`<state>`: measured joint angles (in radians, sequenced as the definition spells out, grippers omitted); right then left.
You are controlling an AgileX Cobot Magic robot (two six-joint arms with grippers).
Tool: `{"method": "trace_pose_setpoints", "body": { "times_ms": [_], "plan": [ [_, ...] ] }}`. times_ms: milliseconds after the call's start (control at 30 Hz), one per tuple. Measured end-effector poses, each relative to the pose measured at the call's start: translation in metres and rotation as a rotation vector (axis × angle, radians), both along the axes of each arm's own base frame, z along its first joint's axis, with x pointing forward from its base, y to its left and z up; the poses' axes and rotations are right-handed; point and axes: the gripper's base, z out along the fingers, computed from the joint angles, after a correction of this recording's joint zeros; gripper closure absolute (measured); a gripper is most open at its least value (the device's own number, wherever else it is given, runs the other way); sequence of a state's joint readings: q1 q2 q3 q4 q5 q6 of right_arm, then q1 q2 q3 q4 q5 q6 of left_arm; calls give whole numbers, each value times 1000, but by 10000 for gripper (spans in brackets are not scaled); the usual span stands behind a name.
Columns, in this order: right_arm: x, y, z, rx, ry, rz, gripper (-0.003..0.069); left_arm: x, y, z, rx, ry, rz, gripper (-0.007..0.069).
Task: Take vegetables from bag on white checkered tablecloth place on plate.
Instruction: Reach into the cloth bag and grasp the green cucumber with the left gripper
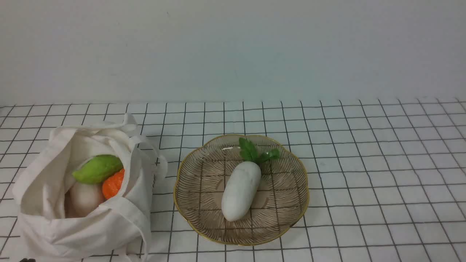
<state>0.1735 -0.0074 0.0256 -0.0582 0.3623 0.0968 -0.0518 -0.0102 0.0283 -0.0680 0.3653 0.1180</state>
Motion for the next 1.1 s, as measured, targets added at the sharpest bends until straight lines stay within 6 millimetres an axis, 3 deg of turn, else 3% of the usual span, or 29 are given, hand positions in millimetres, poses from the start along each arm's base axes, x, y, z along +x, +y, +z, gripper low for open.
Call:
{"method": "trace_pose_setpoints", "body": {
  "times_ms": [833,900,1100],
  "plan": [
    [0,0,0,0,0,0,673,0,0,1,0,-7,1,632],
    [0,0,0,0,0,0,673,1,-1,3,-55,-34,6,632],
    [0,0,0,0,0,0,673,3,-4,17,-430,-149,42,632]
  ]
}}
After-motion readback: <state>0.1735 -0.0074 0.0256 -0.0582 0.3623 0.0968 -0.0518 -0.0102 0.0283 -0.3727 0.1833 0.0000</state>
